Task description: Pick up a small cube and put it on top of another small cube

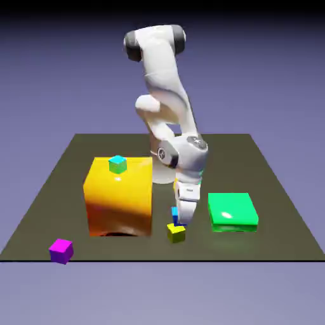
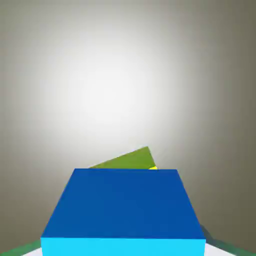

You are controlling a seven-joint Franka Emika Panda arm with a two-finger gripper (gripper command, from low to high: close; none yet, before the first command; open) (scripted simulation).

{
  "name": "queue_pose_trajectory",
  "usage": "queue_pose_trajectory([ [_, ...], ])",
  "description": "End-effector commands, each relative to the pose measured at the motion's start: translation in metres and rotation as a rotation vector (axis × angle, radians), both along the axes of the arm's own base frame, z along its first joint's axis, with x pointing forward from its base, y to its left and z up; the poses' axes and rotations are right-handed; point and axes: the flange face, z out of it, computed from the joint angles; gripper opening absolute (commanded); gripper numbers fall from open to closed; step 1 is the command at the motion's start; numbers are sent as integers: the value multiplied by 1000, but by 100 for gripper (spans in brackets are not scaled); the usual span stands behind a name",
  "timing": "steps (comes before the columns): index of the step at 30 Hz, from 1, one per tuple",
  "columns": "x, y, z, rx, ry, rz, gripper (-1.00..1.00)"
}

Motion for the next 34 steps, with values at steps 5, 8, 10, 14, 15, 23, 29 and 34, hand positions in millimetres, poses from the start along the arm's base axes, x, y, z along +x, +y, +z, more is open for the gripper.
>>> queue_pose_trajectory([
  [5, 53, -82, -8, 99, 19, -337, -100],
  [8, 71, -139, -11, 87, 31, -426, -100],
  [10, 76, -168, -8, 58, 36, -435, -100],
  [14, 84, -226, 1, -1, 48, -452, -100],
  [15, 85, -241, 5, -16, 50, -455, -100],
  [23, 85, -336, 52, -152, 71, -427, -100],
  [29, 77, -347, -16, -152, 71, -427, 100],
  [34, 85, -336, 52, -152, 71, -427, 100],
])
